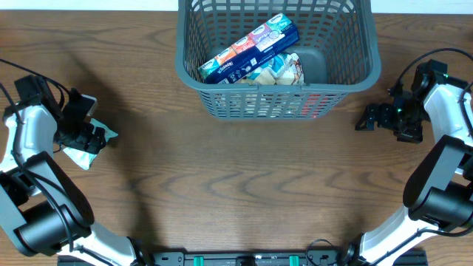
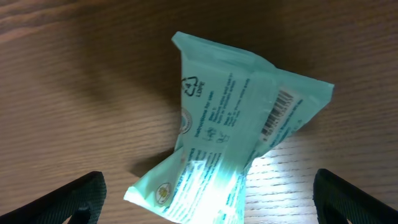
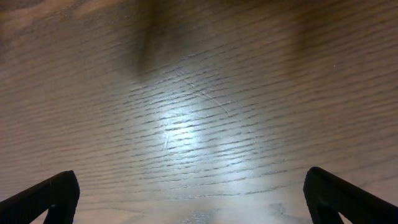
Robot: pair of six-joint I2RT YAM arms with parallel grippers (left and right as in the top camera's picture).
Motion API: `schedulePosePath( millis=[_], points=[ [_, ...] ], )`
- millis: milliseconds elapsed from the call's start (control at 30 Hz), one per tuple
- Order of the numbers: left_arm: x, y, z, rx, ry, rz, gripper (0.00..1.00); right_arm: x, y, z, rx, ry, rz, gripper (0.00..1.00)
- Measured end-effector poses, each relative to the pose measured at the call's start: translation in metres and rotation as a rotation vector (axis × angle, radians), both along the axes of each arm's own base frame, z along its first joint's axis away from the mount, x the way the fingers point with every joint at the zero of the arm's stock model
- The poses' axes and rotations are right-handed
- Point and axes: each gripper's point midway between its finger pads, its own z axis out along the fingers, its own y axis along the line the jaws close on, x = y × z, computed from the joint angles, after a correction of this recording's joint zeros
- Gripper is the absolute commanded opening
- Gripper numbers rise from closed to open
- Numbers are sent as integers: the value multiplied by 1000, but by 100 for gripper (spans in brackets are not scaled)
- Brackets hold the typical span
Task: Pack container
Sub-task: 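Close the left gripper on the wipes pouch and lift it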
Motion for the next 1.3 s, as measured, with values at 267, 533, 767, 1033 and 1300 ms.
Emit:
schedulePosePath(
  millis=[267, 533, 767, 1033, 1300],
  points=[
    [2, -15, -34, -54, 66, -33, 99, 0, 0, 0, 1, 1, 0, 99],
    [3, -19, -44, -69, 81, -41, 98, -3, 1, 0, 4, 10, 0, 99],
    [5, -19, -44, -73, 72, -42, 72, -3, 1, 0, 4, 10, 0, 99],
    [6, -22, -43, -89, 67, -29, 24, -2, 1, 0, 4, 10, 0, 99],
    [7, -23, -41, -114, 59, 33, 15, -2, 1, 0, 4, 10, 0, 99]
  ],
)
